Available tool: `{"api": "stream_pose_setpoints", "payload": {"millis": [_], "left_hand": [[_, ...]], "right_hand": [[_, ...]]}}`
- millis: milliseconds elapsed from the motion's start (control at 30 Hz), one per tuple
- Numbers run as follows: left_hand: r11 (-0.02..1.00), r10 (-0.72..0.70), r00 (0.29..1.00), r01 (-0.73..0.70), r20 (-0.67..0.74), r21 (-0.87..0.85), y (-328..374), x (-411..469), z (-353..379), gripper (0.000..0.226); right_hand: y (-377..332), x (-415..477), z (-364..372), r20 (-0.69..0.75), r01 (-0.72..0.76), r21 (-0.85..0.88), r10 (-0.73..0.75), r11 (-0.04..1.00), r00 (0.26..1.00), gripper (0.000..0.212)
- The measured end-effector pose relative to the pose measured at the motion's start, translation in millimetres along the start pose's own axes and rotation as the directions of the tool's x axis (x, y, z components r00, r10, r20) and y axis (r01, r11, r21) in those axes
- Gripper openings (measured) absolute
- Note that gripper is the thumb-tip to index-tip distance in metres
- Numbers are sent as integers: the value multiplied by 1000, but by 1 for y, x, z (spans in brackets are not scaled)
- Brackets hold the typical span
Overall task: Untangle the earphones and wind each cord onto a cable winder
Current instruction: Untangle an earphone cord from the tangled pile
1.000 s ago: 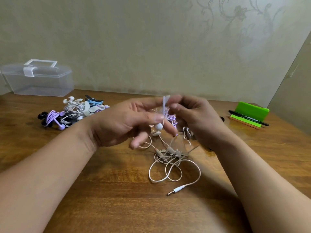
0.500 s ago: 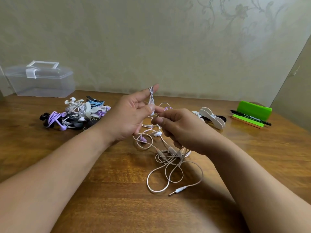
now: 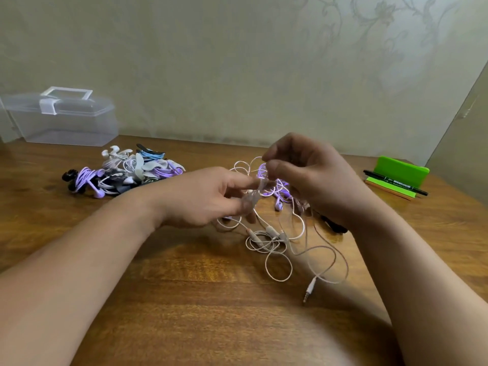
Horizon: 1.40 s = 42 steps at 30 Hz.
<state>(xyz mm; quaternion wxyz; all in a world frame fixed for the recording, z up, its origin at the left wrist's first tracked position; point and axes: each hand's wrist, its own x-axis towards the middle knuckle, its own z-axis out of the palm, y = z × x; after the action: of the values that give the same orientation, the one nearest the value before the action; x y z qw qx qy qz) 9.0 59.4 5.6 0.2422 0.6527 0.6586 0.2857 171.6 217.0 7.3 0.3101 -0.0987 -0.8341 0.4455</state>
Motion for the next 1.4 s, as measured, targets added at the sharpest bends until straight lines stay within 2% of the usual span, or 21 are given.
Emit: {"api": "stream_pose_setpoints", "payload": {"millis": [67,167,233,300,333,467,633,733,800,900,967,1067,1133,1167,1233,1300,1333,1400], "left_hand": [[984,52,998,-46,36,-171,3,-2,0,39],[905,164,986,-135,40,-404,5,-5,-3,51],[814,198,980,-182,-32,-552,3,-3,-5,53],[737,150,978,-207,-143,-643,0,2,-6,54],[734,116,974,-215,-193,-645,-2,5,-5,55],[831,31,932,-224,-361,-509,-12,13,-2,56],[961,37,872,-165,-488,-222,-11,15,3,55],[996,91,898,-72,-431,61,-17,13,9,58],[974,63,928,23,-366,225,-21,12,9,59],[935,47,948,70,-316,349,-21,12,7,55],[953,17,965,63,-263,295,-19,11,5,42],[980,-32,995,51,-100,191,-12,6,2,26],[995,18,1000,-20,19,102,-5,2,3,25],[998,67,996,-68,56,5,-3,1,4,25],[968,137,988,-120,66,-220,1,1,3,33],[915,184,982,-152,51,-373,2,1,4,48],[889,202,979,-169,32,-425,2,1,4,51],[808,210,976,-208,-62,-551,0,3,2,53]], "right_hand": [[1,1,-2,17,-20,124,18,992,1000,3],[7,3,-1,26,-42,288,36,957,999,7],[11,3,5,36,-70,281,62,957,997,15],[13,1,14,60,-98,194,87,976,994,21],[12,0,19,75,-109,122,100,987,992,23],[8,0,28,103,-129,-149,145,980,984,24],[4,0,22,126,-141,-292,184,946,975,24],[1,-2,23,127,-56,-433,123,900,984,22],[1,-2,20,101,-18,-499,79,866,992,21],[-2,-1,14,37,-12,-449,32,893,999,10],[-6,-2,12,13,4,-380,1,925,1000,7],[-6,-3,7,-20,41,-246,-47,968,999,13],[-4,-1,1,-57,48,-165,-58,985,997,13],[-1,0,0,-50,32,-75,-35,997,998,11],[2,2,-1,3,-41,201,42,979,999,7],[7,3,-1,42,-104,404,95,909,995,10],[8,4,0,58,-120,432,105,894,993,11],[11,4,3,81,-128,345,106,930,991,9]]}}
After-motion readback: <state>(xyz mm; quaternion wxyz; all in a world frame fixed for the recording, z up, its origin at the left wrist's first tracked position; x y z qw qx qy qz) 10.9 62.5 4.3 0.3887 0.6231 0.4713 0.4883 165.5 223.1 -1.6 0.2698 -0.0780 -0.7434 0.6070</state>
